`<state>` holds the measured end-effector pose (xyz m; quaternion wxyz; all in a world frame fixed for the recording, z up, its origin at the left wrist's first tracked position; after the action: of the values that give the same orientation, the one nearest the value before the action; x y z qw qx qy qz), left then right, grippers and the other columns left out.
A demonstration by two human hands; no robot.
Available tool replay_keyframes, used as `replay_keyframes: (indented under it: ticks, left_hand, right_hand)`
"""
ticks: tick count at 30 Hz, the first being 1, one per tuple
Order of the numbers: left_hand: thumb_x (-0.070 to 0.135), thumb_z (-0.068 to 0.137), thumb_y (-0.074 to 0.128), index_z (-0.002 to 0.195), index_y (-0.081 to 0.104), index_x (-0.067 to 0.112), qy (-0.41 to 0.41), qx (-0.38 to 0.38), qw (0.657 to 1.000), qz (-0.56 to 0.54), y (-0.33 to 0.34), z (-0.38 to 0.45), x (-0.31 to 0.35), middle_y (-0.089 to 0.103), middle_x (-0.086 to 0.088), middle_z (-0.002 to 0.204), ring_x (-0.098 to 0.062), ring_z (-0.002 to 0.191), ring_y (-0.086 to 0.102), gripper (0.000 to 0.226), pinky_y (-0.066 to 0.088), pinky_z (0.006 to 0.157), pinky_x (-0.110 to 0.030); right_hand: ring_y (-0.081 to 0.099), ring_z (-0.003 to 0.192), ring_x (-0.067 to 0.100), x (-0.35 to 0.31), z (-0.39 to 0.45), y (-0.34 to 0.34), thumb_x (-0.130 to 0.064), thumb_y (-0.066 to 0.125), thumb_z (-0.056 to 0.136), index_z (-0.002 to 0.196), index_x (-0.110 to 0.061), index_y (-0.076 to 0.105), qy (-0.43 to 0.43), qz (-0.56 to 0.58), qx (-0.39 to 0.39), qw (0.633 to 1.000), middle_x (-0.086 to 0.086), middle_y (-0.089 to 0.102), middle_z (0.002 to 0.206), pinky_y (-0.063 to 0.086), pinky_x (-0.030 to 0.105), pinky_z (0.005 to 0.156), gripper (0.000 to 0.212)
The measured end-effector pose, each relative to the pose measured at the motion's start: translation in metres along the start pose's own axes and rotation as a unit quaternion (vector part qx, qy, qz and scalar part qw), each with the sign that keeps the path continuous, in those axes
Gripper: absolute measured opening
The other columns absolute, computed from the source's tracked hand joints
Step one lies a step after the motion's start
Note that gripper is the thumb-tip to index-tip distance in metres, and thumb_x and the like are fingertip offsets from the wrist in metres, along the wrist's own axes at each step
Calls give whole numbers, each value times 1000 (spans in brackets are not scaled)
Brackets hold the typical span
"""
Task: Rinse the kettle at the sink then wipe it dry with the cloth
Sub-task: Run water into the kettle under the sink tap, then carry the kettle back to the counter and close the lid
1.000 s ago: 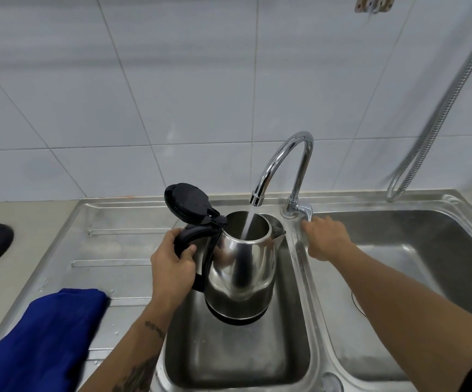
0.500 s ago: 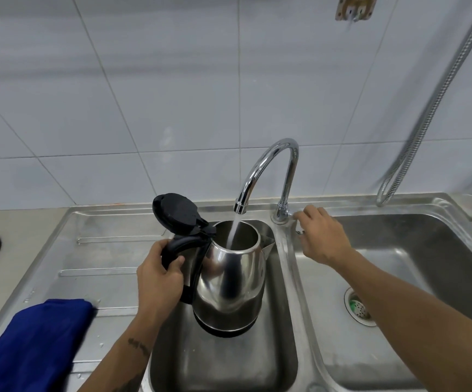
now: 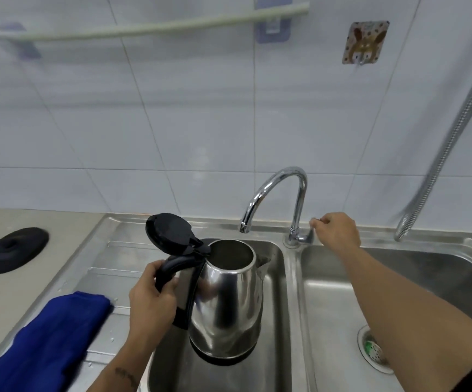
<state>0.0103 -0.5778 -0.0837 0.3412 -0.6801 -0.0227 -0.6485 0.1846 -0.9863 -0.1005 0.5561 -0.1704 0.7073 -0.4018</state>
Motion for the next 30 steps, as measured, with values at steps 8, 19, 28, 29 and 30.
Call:
replay_keyframes:
  ticks: [8,19,28,29,30]
  left_hand:
    - [-2,91,61,107,62,21,-9,-7,998,-68,-38,-6,-5,69,4,93,-7,91,63,28,41,72,-14]
    - [4,93,60,115,60,22,23,-88,985,-146,-129,20,-21,67,3,97,-3,82,60,28,38,63,-15]
    - [6,91,61,109,61,33,53,-94,981,-160,-215,22,-45,69,8,98,-11,90,65,32,50,76,-30]
    - [5,91,61,108,62,32,53,-91,981,-162,-224,22,-49,69,9,97,-10,92,64,32,48,77,-27]
    - [3,90,62,108,63,30,54,-89,981,-166,-234,22,-51,70,9,96,-8,94,64,32,46,77,-22]
  right_hand:
    - [65,99,27,-6,-93,24,-10,63,86,103,-16,73,41,113,-59,991,9,73,111,48,31,78,20]
    - [62,99,15,-118,-310,96,-12,72,64,130,-31,60,8,352,-297,888,-6,68,112,45,38,89,70]
    - [63,92,16,-175,-408,144,-18,80,60,126,-29,56,22,415,-216,883,-7,70,92,40,32,73,71]
    - [63,91,17,-178,-415,151,-19,81,58,122,-27,58,25,419,-215,882,-7,69,92,41,34,75,69]
    - [64,92,17,-182,-423,157,-20,82,56,118,-25,59,26,421,-217,880,-7,68,92,41,36,79,66]
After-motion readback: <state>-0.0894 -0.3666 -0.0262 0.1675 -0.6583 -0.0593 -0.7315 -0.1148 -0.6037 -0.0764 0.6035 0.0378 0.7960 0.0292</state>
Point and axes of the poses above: each hand's wrist, its own z-axis towards the middle knuckle, its own y-axis out of the palm, x = y × z, the point moved 8 cm from there along z, towards the middle knuckle
